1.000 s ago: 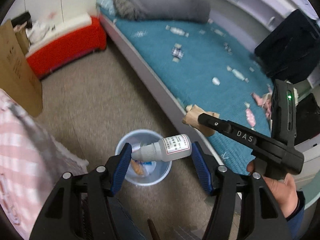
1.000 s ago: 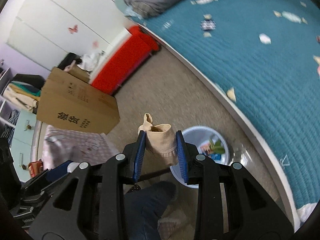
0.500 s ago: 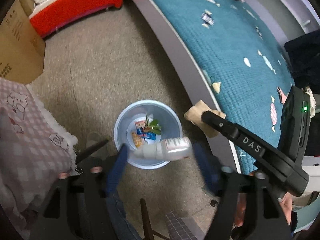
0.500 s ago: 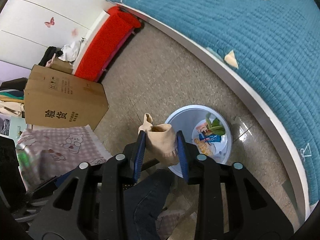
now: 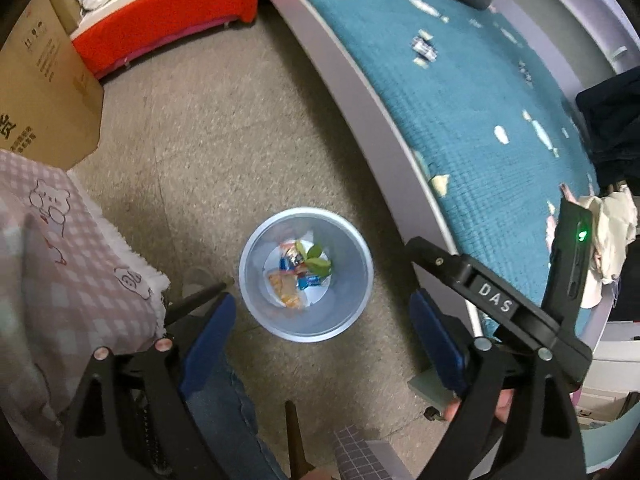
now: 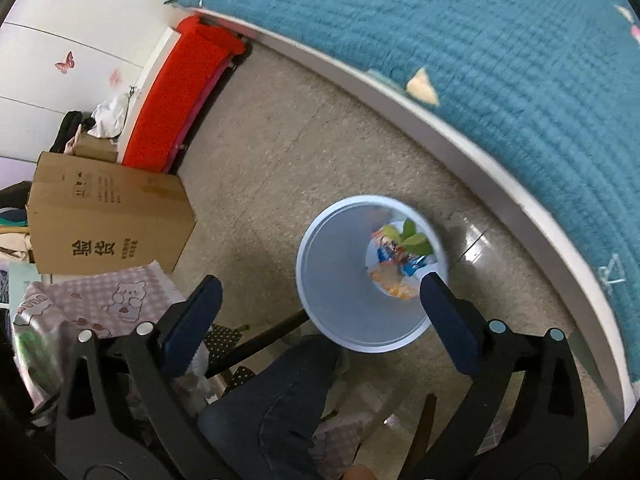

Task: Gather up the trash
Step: 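Carry both held items over the blue bin and open both tools to drop them, then move both open tools back up to the table pile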

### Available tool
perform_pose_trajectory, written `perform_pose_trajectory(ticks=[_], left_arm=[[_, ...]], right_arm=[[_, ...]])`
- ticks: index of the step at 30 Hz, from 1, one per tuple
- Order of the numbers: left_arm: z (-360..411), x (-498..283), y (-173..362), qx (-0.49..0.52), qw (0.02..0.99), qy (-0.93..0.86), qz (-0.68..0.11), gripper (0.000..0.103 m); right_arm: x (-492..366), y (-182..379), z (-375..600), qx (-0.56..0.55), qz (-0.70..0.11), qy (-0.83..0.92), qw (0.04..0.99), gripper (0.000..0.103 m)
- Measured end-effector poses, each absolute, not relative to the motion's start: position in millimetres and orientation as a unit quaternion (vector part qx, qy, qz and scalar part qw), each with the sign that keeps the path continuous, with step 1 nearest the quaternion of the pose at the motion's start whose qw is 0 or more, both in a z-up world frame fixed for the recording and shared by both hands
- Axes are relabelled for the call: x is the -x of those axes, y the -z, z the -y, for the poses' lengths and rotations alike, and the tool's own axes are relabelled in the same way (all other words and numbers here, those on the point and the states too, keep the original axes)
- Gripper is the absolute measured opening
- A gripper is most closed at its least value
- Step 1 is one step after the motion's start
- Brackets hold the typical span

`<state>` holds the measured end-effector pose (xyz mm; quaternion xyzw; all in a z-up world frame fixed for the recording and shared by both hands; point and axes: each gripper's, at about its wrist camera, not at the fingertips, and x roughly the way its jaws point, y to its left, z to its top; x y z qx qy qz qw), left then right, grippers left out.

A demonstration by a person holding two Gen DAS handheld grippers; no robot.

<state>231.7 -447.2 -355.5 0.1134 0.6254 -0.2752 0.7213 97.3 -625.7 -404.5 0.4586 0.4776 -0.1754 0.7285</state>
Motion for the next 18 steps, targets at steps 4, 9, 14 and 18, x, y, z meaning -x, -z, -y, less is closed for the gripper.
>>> perform_pose_trajectory(ticks=[4,9,14,18], left_arm=[[447,-222,329,-0.107,0.736,0.295,-0.6,0.088],[442,-207,287,-0.111,0.759,0.321,-0.555,0.088],[429,-192,244,-0.103,0.782,0.34,-0.512,0.09],[410,-180,209,-0.093,0.803,0.349,-0.475,0.091]], right_arm=[[-90,380,626,-0.445,-0.463,0.185,0.744,0.097],[-80,341,624,-0.425,-0.436,0.195,0.769,0.097],[-71,298,615,-0.403,-0.409,0.2,0.794,0.097],[-72,263,603,-0.385,-0.389,0.195,0.814,0.097]])
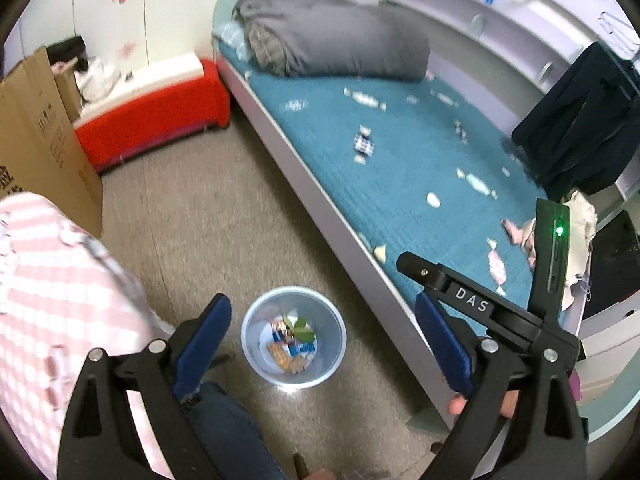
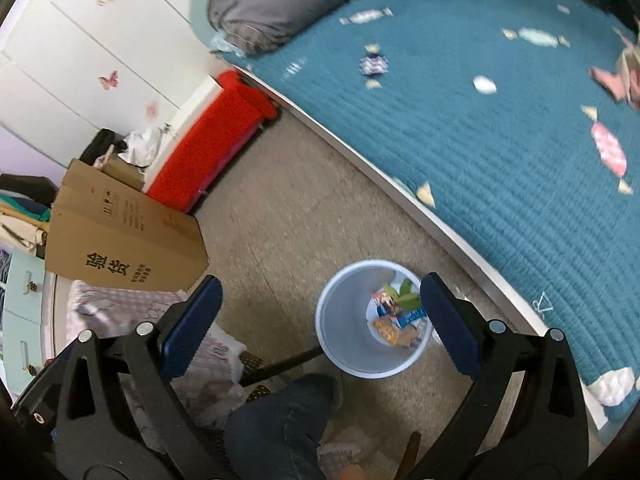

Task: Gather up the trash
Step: 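Move both open tools back up to the table pile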

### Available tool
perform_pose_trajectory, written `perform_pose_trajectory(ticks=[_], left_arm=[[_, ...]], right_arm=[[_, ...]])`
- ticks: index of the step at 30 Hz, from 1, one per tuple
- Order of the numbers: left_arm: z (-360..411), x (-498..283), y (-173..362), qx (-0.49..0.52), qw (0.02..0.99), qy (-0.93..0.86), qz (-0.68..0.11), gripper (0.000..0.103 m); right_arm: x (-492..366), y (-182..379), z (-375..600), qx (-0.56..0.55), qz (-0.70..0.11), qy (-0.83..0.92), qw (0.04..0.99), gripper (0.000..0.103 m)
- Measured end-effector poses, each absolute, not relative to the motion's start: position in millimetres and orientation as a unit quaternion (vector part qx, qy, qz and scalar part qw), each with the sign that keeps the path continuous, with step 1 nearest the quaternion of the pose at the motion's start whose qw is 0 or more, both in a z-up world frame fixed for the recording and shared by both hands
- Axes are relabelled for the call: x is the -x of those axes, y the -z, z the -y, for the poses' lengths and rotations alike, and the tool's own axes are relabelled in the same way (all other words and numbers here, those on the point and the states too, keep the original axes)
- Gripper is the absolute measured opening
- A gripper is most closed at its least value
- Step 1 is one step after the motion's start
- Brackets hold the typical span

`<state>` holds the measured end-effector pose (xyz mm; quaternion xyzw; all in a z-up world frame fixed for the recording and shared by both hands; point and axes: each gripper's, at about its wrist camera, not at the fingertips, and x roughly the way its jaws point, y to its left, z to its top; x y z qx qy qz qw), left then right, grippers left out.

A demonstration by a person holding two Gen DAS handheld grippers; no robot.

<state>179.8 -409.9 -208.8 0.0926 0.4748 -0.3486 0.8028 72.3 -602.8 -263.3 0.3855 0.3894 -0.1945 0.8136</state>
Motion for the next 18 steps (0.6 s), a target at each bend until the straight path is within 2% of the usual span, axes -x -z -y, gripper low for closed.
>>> perform_pose_trajectory(ticks=[9,18], left_arm=[[350,-162,146,-0.066,0.843,0.347,-0.406,0.093],[266,-163,109,-0.032,0.881,0.309,-0.356,0.093]], right_arm=[[-83,192,553,-0.342,-0.355,0.164,0.855,0.097],[-103,136,486,-0.294,-0.337,0.117,0.887,0.097]])
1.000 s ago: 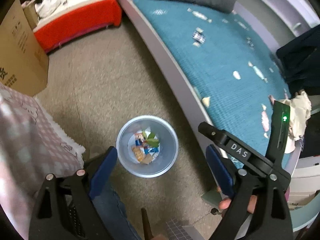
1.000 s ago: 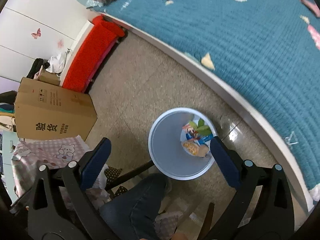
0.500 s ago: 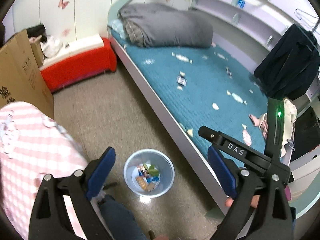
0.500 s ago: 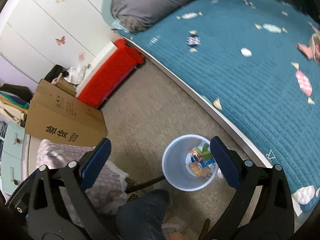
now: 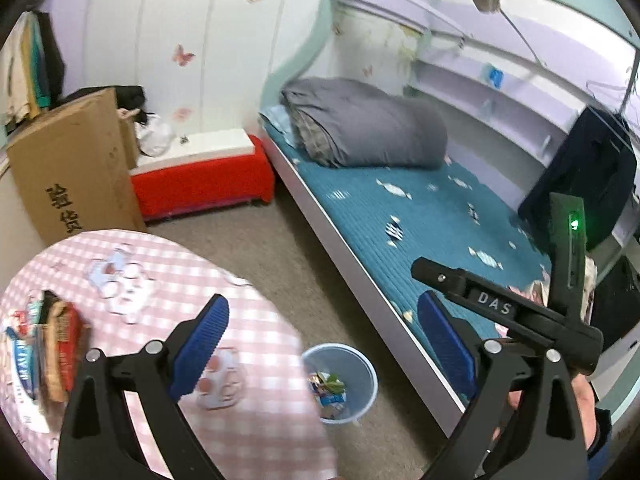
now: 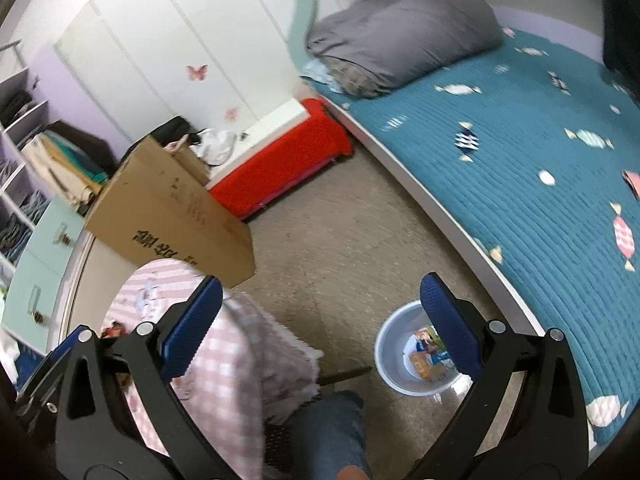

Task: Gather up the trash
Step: 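Move both open tools back up to the table pile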

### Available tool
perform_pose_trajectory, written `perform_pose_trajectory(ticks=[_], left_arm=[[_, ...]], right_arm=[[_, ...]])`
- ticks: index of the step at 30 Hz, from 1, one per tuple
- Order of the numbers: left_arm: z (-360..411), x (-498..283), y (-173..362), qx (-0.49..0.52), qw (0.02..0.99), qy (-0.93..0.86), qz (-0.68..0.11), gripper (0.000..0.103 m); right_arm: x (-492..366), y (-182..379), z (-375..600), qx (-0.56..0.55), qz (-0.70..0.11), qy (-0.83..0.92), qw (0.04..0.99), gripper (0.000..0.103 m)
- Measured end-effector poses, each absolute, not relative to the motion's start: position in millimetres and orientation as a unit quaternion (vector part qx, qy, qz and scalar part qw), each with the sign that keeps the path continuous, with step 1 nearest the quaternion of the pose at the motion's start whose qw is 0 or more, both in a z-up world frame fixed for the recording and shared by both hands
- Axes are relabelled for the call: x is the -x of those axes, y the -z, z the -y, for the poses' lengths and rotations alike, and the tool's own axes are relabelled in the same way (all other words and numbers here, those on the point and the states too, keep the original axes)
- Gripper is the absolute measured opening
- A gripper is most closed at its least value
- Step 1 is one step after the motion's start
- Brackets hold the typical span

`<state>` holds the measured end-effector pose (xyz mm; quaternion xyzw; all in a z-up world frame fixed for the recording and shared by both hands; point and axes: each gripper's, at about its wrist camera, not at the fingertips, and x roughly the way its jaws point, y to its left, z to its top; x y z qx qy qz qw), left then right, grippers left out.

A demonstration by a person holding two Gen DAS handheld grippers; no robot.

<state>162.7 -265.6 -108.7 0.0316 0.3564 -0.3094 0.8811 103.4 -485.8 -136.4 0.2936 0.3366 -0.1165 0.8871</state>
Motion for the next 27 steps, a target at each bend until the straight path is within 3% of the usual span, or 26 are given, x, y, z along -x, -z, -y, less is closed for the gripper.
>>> perform_pose_trajectory(ticks=[15,27], left_arm=[[99,-167,79,0.013,0.934,0.195,-0.3,0.093],[-35,-169,102,0.044,0.949,0.085,-0.299,0.093]], right_arm=[[-155,81,322,-0.185,-0.345,-0.019,0.92,0.097],[-202,86,179,-0.096,-0.374,-0.144,0.911,0.097]])
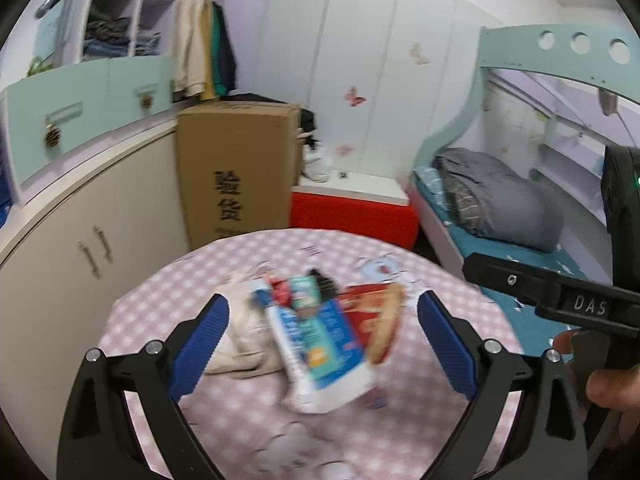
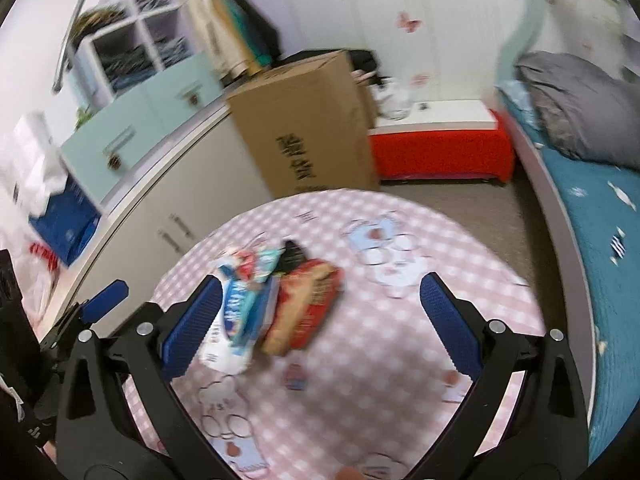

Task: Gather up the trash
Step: 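Move both open tools back up to the table pile, then grasp the blue tissue pack with the left tool while the right tool grasps a teal wrapper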

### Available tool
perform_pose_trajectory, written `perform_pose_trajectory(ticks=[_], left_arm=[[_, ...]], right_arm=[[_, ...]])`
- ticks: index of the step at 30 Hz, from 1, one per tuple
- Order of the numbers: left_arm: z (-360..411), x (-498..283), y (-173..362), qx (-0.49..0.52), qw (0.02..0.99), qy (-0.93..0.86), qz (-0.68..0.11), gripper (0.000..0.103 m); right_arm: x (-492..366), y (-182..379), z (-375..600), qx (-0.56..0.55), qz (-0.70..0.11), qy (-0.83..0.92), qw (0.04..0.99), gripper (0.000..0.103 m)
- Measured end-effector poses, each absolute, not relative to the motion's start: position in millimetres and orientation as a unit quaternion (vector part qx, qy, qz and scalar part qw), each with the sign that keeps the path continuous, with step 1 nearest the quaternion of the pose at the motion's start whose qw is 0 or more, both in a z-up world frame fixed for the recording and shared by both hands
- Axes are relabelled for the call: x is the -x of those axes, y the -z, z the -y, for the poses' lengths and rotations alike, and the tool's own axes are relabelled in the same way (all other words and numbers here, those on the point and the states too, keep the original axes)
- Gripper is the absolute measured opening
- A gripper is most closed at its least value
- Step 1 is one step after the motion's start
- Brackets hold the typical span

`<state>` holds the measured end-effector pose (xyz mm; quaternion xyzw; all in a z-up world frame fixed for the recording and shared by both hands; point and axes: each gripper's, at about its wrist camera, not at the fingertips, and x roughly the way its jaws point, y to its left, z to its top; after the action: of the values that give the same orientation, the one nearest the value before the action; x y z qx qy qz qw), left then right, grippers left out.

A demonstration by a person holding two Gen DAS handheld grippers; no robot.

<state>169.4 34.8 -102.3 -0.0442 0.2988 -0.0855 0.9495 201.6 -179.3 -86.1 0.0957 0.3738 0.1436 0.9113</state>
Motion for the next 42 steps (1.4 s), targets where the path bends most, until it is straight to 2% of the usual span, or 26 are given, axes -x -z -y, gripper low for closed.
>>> perform_pose_trajectory(ticks=[5,6,8,10,11,14,18,22,25,29,42], left_arm=[[-64,-168,117,0.04,0.95,0.06,-0.302,0.093],[-70,-168,121,0.041,0.95,0.055,-0.305,0.093],[-83,-170,129,0.048,0.948,0.043,-0.313,0.093],[-94,-171,138,0.056,0.945,0.036,-0.32,0.093],[-97,-171,140,0.059,0.944,0.033,-0.322,0.093],[-106,-173,148,0.067,0.942,0.027,-0.328,0.093],[-109,-176,154,0.07,0.939,0.029,-0.334,0.093],[-101,-179,159,0.067,0.937,0.039,-0.34,0.093],[-95,-181,162,0.064,0.935,0.047,-0.346,0.093],[-87,-182,167,0.062,0.931,0.06,-0.354,0.093],[-42,-193,195,0.06,0.908,0.093,-0.405,0.093]], right_arm=[[-220,102,128,-0.058,-0.399,-0.186,0.896,0.096],[-224,105,121,-0.052,-0.404,-0.193,0.892,0.091],[-233,114,107,-0.042,-0.421,-0.205,0.883,0.075],[-241,125,95,-0.031,-0.438,-0.212,0.873,0.053],[-242,130,91,-0.026,-0.443,-0.213,0.87,0.046],[-251,149,79,-0.009,-0.472,-0.212,0.856,0.036],[-255,166,67,0.015,-0.492,-0.209,0.845,0.035],[-257,176,61,0.049,-0.493,-0.196,0.846,0.022],[-253,176,57,0.075,-0.484,-0.196,0.85,0.019],[-249,164,71,0.042,-0.465,-0.203,0.861,0.013],[-214,138,121,0.005,-0.435,-0.204,0.877,0.012]])
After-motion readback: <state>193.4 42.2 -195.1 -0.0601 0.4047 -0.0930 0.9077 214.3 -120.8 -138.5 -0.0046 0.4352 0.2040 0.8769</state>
